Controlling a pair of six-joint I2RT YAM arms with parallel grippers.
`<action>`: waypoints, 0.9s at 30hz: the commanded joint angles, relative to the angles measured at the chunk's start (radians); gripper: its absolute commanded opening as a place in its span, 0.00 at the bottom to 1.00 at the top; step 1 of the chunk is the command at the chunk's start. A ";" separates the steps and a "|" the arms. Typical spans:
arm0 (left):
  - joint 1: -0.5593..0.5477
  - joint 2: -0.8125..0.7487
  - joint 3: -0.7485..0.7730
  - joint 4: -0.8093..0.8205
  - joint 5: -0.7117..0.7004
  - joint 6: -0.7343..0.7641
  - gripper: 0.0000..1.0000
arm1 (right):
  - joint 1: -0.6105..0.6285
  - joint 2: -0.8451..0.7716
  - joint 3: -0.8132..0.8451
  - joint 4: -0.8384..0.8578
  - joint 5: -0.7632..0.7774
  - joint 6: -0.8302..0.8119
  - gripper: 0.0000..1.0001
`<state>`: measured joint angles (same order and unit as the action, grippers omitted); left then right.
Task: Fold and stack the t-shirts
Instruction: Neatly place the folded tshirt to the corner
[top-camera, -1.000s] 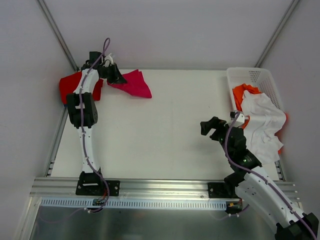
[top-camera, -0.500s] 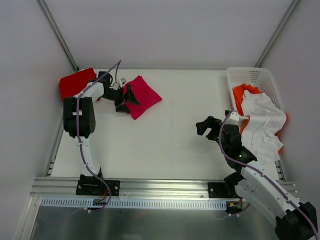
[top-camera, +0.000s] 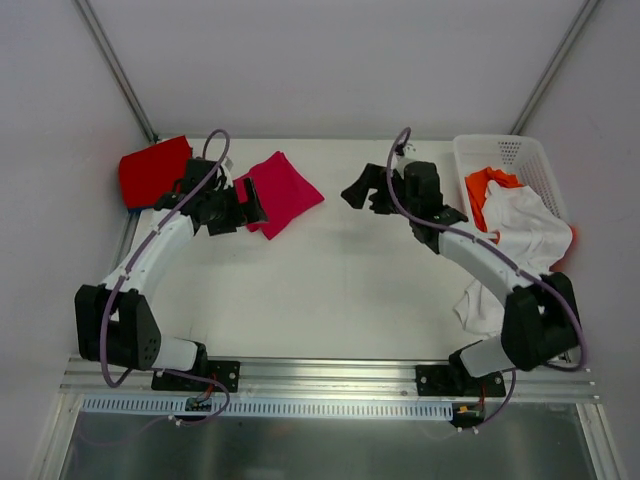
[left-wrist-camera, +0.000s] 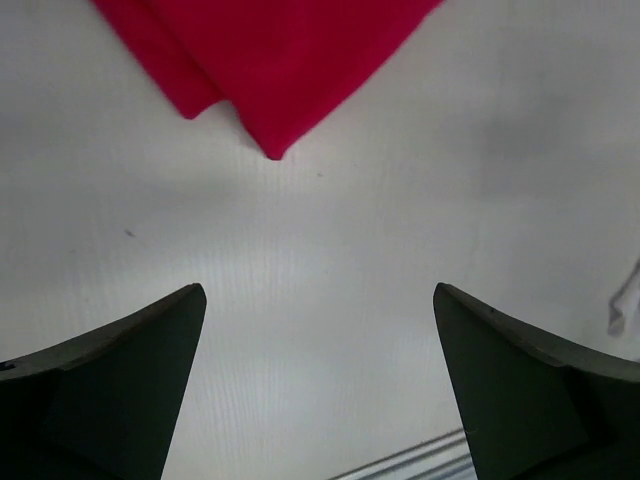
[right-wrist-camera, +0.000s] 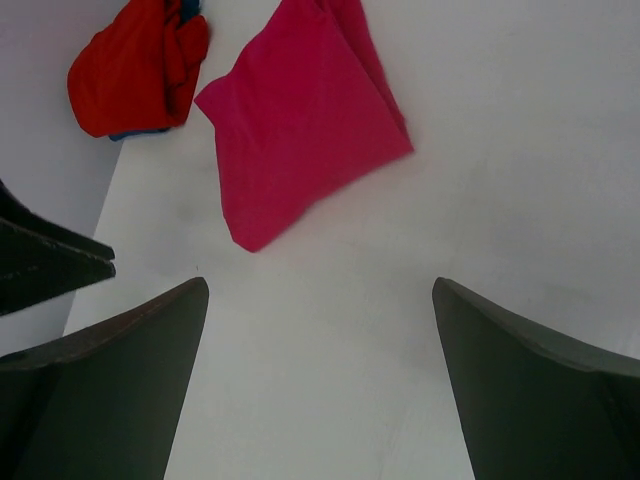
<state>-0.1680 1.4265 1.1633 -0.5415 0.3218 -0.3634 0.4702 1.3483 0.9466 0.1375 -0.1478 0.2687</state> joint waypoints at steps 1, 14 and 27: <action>0.013 -0.063 -0.138 0.083 -0.306 -0.149 0.99 | -0.060 0.191 0.160 0.036 -0.208 0.053 1.00; 0.162 0.159 -0.225 0.328 -0.354 -0.296 0.99 | -0.146 0.227 0.041 0.201 -0.337 0.178 0.99; 0.242 0.387 -0.304 0.781 -0.053 -0.515 0.99 | -0.159 0.038 -0.178 0.200 -0.305 0.122 0.99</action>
<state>0.0780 1.7550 0.9260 0.1562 0.1902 -0.7822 0.3225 1.4300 0.7910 0.3000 -0.4515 0.4164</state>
